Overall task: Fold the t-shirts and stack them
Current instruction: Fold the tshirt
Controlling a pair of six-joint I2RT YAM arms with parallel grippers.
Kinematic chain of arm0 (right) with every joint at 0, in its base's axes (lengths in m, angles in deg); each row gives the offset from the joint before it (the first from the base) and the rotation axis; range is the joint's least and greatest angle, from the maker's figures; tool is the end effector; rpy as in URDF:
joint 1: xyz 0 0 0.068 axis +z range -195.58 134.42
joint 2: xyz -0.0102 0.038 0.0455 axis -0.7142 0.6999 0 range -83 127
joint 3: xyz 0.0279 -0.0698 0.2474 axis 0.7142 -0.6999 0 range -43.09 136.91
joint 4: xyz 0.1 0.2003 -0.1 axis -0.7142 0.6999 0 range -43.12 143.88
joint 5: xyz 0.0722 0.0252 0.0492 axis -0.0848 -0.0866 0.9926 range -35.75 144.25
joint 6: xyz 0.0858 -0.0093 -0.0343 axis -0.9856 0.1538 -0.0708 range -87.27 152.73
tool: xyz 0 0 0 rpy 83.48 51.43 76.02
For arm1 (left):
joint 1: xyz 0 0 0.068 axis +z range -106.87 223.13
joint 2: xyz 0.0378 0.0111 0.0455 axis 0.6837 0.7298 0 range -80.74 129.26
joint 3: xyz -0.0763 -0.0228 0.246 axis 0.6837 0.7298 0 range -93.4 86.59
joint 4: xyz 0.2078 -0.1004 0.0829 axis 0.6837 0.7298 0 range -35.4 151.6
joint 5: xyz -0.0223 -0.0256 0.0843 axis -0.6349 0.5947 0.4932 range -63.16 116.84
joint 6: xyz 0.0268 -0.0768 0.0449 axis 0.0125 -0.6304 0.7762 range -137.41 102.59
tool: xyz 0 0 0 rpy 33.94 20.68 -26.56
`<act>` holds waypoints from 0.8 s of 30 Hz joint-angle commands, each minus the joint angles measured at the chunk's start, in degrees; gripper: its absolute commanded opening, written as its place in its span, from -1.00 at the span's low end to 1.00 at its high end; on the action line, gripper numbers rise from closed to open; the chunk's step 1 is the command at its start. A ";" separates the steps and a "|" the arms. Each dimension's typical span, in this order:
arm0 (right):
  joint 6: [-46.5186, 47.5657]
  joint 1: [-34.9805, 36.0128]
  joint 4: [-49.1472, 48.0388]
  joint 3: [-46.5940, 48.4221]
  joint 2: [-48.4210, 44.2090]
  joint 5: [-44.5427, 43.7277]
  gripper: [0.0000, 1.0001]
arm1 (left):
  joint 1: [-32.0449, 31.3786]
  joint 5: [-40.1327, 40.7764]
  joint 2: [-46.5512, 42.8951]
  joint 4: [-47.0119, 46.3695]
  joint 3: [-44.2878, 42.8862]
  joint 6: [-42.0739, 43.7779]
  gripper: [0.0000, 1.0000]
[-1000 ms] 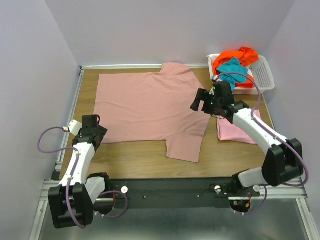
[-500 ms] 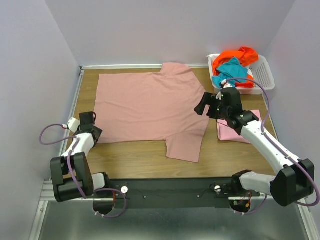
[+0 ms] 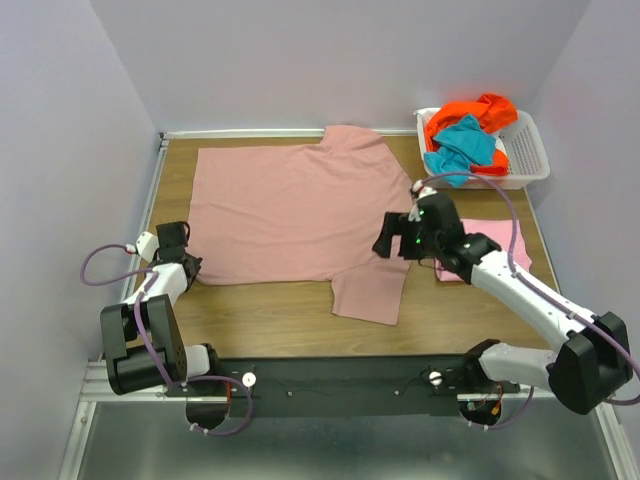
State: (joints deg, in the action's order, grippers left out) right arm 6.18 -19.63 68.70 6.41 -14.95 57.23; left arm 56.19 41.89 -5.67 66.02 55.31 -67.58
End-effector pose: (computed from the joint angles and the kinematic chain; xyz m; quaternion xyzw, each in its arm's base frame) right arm 0.2514 0.1271 0.2272 -0.0061 0.9074 0.2067 0.3658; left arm 0.2385 0.0776 0.1131 -0.5293 0.7851 0.0241 0.3208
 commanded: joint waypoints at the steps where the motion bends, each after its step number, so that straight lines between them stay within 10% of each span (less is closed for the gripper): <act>1: 0.71 11.54 4.72 -4.74 1.73 -2.01 1.00 | 0.21 -1.25 0.08 3.70 0.00 1.48 -1.00; 15: -10.01 25.55 7.44 -11.35 11.04 -11.94 0.95 | 0.21 -0.81 -4.40 5.37 0.00 2.01 -1.00; 22: -15.19 27.39 9.29 -11.88 15.53 -15.37 0.45 | 0.21 -0.28 -3.88 7.12 -0.62 1.04 -1.00; 24: -18.01 28.27 11.03 -11.97 16.49 -17.13 0.00 | 0.30 -0.28 -4.05 8.00 -0.88 0.25 -1.00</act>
State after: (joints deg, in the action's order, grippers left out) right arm -5.55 7.32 75.28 -3.08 -2.73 43.77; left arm 56.19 41.34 -9.08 71.15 55.22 -66.44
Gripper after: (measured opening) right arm 0.643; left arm 0.011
